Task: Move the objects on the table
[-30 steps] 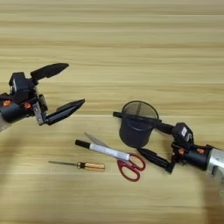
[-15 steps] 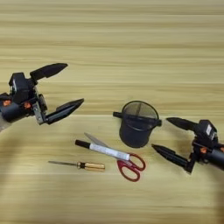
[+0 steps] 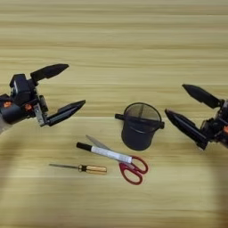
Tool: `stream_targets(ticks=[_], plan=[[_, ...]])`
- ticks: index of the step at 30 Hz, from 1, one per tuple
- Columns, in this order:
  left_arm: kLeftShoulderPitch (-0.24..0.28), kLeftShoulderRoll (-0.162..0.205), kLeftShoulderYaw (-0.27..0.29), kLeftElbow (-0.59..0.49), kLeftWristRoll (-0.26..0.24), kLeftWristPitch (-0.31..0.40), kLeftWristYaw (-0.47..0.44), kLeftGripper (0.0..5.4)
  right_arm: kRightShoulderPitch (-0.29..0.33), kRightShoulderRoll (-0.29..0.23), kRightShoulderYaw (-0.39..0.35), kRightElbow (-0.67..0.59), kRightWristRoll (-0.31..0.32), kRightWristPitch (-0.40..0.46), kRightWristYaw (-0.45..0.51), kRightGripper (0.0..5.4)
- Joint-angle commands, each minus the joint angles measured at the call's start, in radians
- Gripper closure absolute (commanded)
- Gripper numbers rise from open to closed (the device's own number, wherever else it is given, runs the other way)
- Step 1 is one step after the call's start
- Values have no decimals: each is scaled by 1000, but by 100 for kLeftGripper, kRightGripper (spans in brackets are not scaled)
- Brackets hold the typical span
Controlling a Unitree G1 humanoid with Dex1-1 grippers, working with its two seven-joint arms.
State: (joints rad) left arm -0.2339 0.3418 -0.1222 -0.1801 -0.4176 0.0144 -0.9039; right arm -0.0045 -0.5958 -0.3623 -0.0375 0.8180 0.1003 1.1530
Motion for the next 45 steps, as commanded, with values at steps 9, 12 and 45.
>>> stream_targets(ticks=[9, 12, 45], plan=[[10, -3, 3, -21, 8, -11, 17, 0, -151, 90, 53, -96, -181, 13, -394, 4], [18, -5, 4, -31, 4, -10, 23, 0, -199, 117, 63, -57, -262, -2, -505, 4], [123, 90, -137, -21, 106, -6, -84, 0, -456, 273, 161, 517, -763, -393, -1038, 4]])
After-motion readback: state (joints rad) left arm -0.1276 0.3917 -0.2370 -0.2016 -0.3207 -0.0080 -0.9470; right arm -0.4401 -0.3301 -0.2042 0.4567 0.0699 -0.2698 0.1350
